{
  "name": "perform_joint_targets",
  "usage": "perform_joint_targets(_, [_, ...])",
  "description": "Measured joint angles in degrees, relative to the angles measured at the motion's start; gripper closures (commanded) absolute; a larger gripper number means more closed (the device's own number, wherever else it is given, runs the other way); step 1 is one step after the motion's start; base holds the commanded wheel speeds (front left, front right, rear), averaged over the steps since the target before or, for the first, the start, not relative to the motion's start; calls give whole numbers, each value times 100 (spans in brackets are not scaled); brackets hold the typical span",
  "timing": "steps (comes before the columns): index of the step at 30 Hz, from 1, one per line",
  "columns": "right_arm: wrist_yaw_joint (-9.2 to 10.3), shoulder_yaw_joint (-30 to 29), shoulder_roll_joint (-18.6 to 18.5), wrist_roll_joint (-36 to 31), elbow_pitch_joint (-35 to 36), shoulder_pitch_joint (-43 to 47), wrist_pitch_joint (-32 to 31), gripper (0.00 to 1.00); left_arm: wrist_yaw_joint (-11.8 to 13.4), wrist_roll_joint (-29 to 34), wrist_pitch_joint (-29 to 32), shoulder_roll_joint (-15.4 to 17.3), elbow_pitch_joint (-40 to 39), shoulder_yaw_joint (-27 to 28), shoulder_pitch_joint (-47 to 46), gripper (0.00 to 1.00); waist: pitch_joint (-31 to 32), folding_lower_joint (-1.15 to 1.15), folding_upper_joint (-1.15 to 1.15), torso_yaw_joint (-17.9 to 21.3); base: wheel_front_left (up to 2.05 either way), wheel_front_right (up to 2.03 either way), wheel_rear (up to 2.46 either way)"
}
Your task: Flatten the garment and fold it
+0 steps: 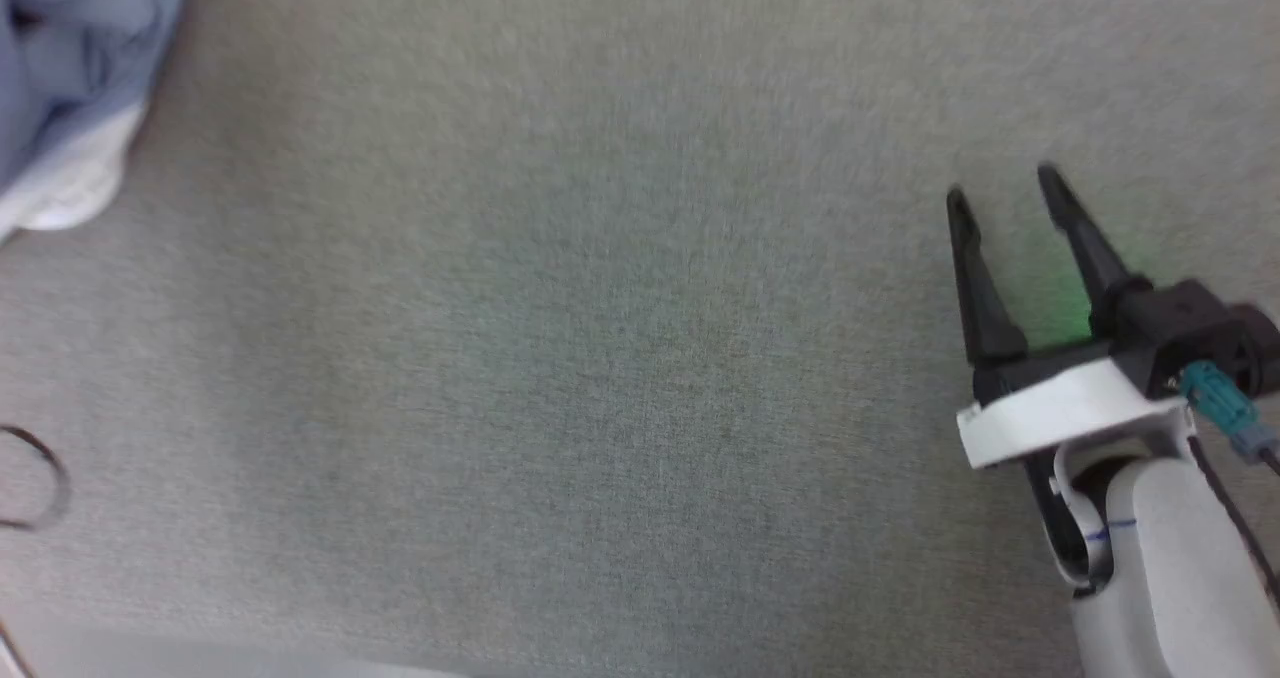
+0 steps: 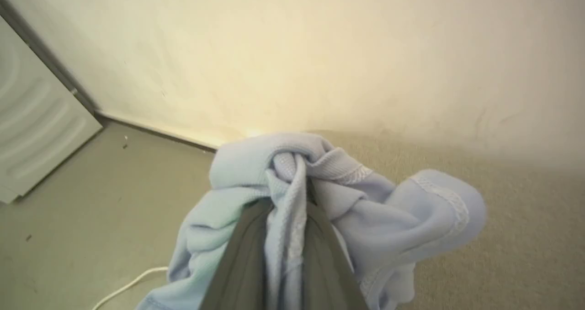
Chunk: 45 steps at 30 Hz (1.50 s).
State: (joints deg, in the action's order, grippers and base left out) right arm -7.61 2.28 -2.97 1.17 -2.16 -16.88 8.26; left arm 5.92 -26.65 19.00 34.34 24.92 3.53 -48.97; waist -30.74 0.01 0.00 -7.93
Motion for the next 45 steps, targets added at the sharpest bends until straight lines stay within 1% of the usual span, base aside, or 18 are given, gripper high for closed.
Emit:
perform_joint_targets(3, [0, -35, 0, 186, -166, 174, 89, 0, -89, 361, -710, 146, -55, -171, -255, 100, 399, -1, 0, 15, 0, 0, 0])
perform_joint_targets(6, [0, -59, 0, 354, -269, 324, 146, 0, -182, 610, -1139, 177, -235, -397, -539, 100, 807, -1, 0, 52, 0, 0, 0])
perform_joint_targets(8, [0, -67, 1, 436, -325, 385, 176, 0, -194, 720, -1344, 108, -396, -577, -754, 100, 1071, -2, 0, 93, 0, 0, 0])
perform_joint_targets(11, [0, -71, 2, 537, -376, 452, 210, 0, -257, 884, -1492, -114, -601, -894, -1053, 100, 1432, -2, 0, 184, 0, 0, 0])
perform_joint_targets(15, [0, -71, 2, 653, -415, 533, 245, 0, -365, 902, -1561, -552, -712, -1259, -1327, 100, 1818, -3, 0, 383, 0, 0, 0])
perform_joint_targets(19, [0, -74, 0, 688, -438, 642, 242, 0, -531, 715, -1634, -1183, -702, -1567, -1444, 100, 2046, -2, 0, 691, 0, 0, 0])
perform_joint_targets(24, [0, -110, 1, 698, -447, 696, 238, 0, -684, 498, -1727, -1919, -482, -1993, -1417, 100, 2212, -1, 0, 1126, 0, 0, 0])
perform_joint_targets(28, [0, -142, -3, 698, -425, 725, 226, 0, -768, 314, -1719, -2458, -227, -2312, -1097, 100, 2303, -2, 0, 1447, 0, 0, 0])
perform_joint_targets(31, [1, -126, -3, 716, -414, 736, 187, 0, -786, 236, -1592, -2673, 59, -2525, -681, 100, 2339, -1, 0, 1666, 0, 0, 0])
perform_joint_targets(34, [0, -91, -5, 757, -408, 758, 178, 0, -877, 179, -1251, -2751, 423, -2829, -183, 100, 2351, -1, 0, 1856, 0, 0, 0])
perform_joint_targets(37, [1, -67, -4, 758, -413, 783, 136, 0, -979, 78, -723, -2827, 765, -3169, 394, 100, 2347, -1, 0, 1994, 0, 0, 0])
perform_joint_targets(39, [0, -68, -4, 758, -414, 787, 131, 0, -1092, -42, -315, -2880, 929, -3399, 793, 100, 2342, -1, 0, 2044, 0, 0, 0])
perform_joint_targets(41, [1, -68, -5, 758, -413, 803, 104, 0, -1184, -278, 97, -2930, 1014, -3616, 1182, 100, 2336, -1, 0, 2046, 0, 0, 0])
perform_joint_targets(44, [1, -70, -5, 757, -413, 827, 75, 0, -1248, -505, 582, -2958, 1055, -3921, 1624, 100, 2339, -1, 0, 1985, 0, 0, 0])
perform_joint_targets(45, [1, -58, -4, 756, -412, 833, 49, 0, -1250, -590, 656, -2971, 1040, -3964, 1746, 60, 2342, -1, 0, 1959, 0, 0, 0])
